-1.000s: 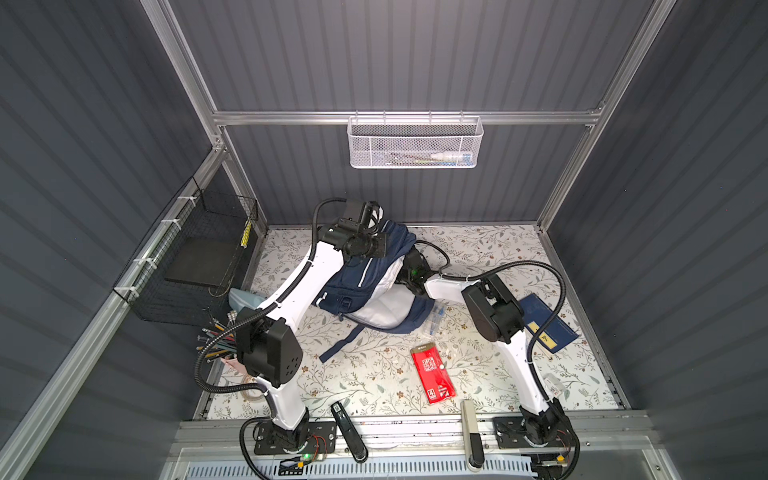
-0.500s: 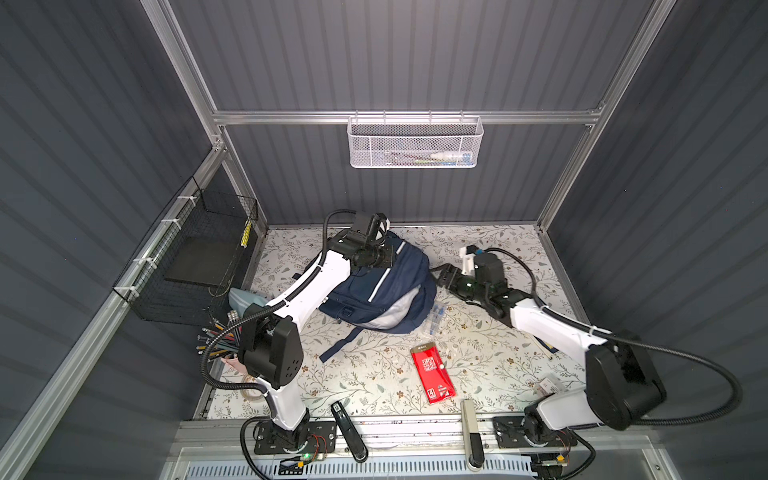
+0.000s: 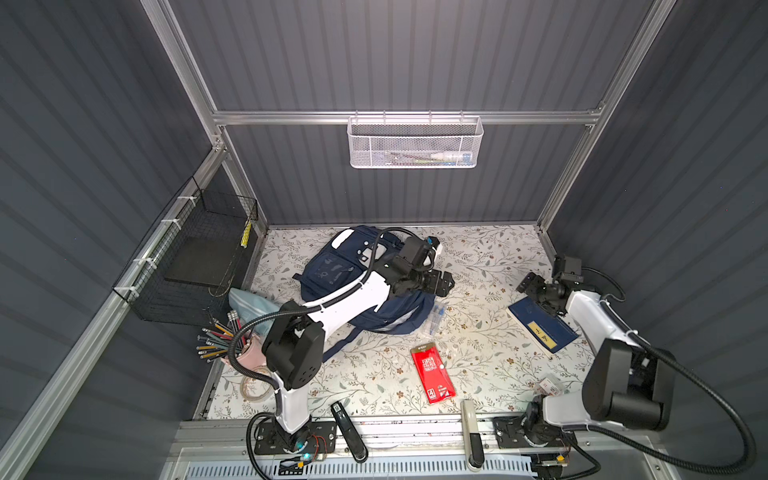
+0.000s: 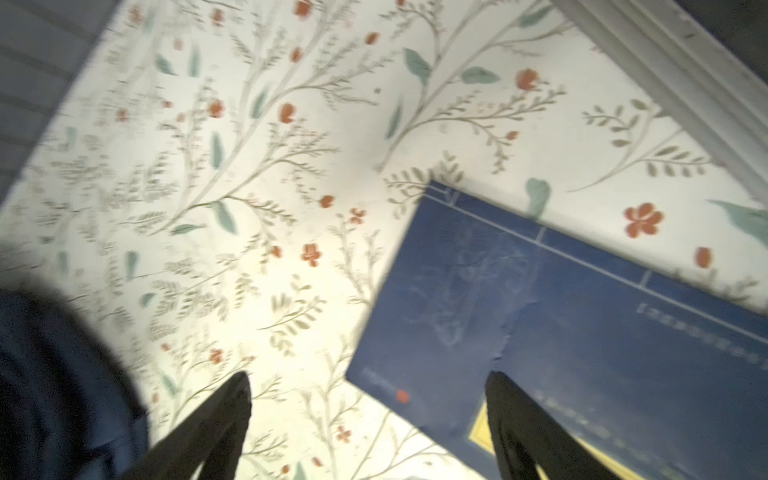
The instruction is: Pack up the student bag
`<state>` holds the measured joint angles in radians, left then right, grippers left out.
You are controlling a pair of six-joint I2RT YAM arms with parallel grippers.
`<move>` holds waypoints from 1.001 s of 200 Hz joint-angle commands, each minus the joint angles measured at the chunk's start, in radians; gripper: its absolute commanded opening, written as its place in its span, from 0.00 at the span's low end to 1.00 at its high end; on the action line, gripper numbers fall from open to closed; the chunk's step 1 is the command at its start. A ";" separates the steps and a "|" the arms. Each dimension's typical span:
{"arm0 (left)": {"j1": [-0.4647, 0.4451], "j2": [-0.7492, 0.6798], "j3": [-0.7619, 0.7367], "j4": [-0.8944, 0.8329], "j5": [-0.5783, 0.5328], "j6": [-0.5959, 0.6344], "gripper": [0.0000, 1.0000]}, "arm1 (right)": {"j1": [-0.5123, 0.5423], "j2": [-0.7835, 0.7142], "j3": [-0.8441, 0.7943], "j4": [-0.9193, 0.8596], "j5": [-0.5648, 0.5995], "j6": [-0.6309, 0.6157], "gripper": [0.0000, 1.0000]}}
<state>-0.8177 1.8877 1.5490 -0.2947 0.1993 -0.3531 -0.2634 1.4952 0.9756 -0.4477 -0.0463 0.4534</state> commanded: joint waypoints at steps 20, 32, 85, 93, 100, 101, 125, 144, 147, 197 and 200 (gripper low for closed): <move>-0.055 0.041 -0.026 0.139 0.122 -0.069 0.92 | -0.064 0.155 0.141 -0.181 0.119 -0.128 0.89; -0.073 0.061 -0.018 0.156 0.156 -0.078 0.91 | -0.068 0.173 0.158 -0.193 0.164 -0.143 0.89; -0.109 0.116 -0.020 0.212 0.202 -0.110 0.91 | -0.132 0.250 0.172 -0.185 0.078 -0.200 0.89; -0.111 0.122 -0.019 0.216 0.212 -0.115 0.91 | -0.134 0.255 0.173 -0.180 0.073 -0.202 0.89; -0.111 0.123 -0.020 0.221 0.217 -0.118 0.91 | -0.136 0.262 0.176 -0.179 0.065 -0.206 0.89; -0.111 0.124 -0.020 0.221 0.217 -0.119 0.91 | -0.136 0.262 0.176 -0.179 0.064 -0.205 0.89; -0.115 0.129 -0.025 0.224 0.212 -0.124 0.91 | -0.137 0.291 0.186 -0.202 0.032 -0.205 0.88; -0.116 0.133 -0.029 0.229 0.209 -0.133 0.90 | -0.137 0.305 0.185 -0.194 0.023 -0.210 0.87; -0.117 0.134 -0.030 0.230 0.210 -0.133 0.89 | -0.137 0.310 0.188 -0.195 0.018 -0.209 0.87; -0.123 0.132 -0.059 0.250 0.208 -0.152 0.88 | -0.140 0.335 0.221 -0.182 0.079 -0.216 0.86; -0.123 0.133 -0.058 0.251 0.207 -0.150 0.88 | -0.141 0.335 0.217 -0.175 0.081 -0.215 0.87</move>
<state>-0.9310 2.0083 1.5017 -0.0578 0.3912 -0.4881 -0.4004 1.8263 1.1919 -0.6285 0.0013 0.2497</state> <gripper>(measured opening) 0.881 0.861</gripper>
